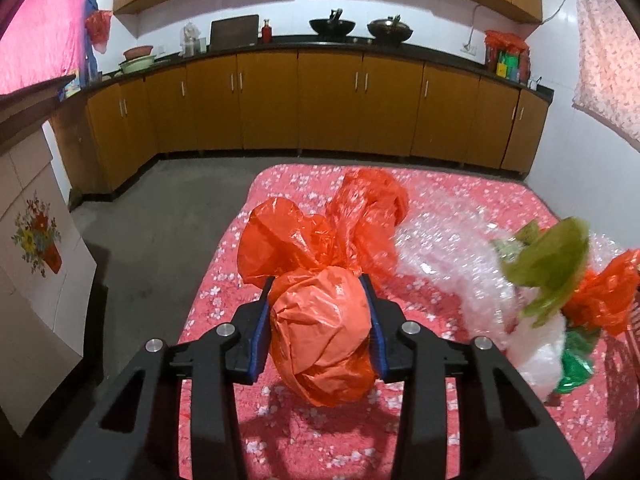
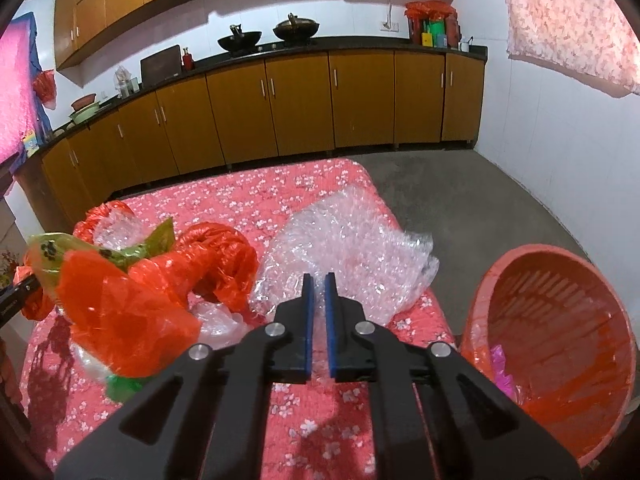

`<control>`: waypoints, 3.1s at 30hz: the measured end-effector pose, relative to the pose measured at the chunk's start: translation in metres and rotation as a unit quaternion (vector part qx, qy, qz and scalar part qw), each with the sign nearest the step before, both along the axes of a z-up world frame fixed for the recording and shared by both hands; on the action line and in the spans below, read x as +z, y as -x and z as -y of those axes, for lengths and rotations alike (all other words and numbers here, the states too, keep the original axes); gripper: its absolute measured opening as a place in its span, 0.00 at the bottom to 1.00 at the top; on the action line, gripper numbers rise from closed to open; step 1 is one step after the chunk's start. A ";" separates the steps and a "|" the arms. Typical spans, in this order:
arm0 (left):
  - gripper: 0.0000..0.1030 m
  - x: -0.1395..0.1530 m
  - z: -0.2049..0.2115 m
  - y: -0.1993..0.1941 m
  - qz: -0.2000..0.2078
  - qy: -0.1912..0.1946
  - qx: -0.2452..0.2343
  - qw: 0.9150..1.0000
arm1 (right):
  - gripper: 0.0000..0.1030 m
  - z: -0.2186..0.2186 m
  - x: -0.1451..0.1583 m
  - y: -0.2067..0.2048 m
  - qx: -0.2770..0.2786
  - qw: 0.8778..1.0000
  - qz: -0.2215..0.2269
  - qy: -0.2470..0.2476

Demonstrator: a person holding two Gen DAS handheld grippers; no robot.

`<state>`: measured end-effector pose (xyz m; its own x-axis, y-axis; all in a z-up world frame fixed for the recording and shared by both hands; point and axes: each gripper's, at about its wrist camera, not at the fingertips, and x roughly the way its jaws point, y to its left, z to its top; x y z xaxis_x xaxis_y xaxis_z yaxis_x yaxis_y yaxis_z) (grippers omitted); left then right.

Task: Collect trash
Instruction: 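Carry the bubble wrap and orange bag over the orange basket with both grippers, then open both grippers to drop the bags into the basket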

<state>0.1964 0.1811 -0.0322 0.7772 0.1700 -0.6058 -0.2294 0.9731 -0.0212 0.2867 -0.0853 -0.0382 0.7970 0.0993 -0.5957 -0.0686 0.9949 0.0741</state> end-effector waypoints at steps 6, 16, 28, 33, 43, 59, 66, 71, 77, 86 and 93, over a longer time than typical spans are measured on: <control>0.39 0.017 0.007 0.009 0.020 0.000 -0.009 1.000 | 0.06 0.007 0.013 0.016 0.002 1.000 0.014 -0.001; 0.39 0.049 0.040 0.019 0.051 0.000 -0.057 0.997 | 0.06 0.027 0.043 0.045 -0.004 0.999 0.047 0.004; 0.38 0.078 0.097 0.024 0.075 0.000 -0.129 0.989 | 0.06 0.070 0.071 0.074 -0.039 0.996 0.080 0.002; 0.38 0.087 0.130 0.023 0.083 0.000 -0.165 0.983 | 0.06 0.095 0.081 0.088 -0.062 0.994 0.095 0.008; 0.38 0.086 0.206 0.013 0.081 0.013 -0.241 0.967 | 0.06 0.156 0.079 0.113 -0.115 0.989 0.096 0.016; 0.38 0.056 0.332 -0.003 0.060 0.041 -0.364 0.928 | 0.06 0.222 0.055 0.130 -0.170 0.981 0.084 0.031; 0.38 0.040 0.364 -0.013 0.048 0.045 -0.396 0.916 | 0.06 0.231 0.046 0.128 -0.169 0.981 0.083 0.037; 0.38 0.027 0.383 -0.020 0.037 0.041 -0.412 0.910 | 0.06 0.240 0.038 0.124 -0.169 0.982 0.081 0.030; 0.38 0.014 0.404 -0.028 0.020 0.039 -0.426 0.904 | 0.06 0.243 0.032 0.117 -0.171 0.982 0.078 0.022; 0.40 -0.001 0.429 -0.032 0.002 0.038 -0.445 0.895 | 0.18 0.259 0.016 0.112 -0.181 0.981 0.064 -0.004; 0.50 -0.012 0.430 -0.036 -0.015 0.041 -0.437 0.898 | 0.28 0.264 0.010 0.118 -0.194 0.979 0.060 0.001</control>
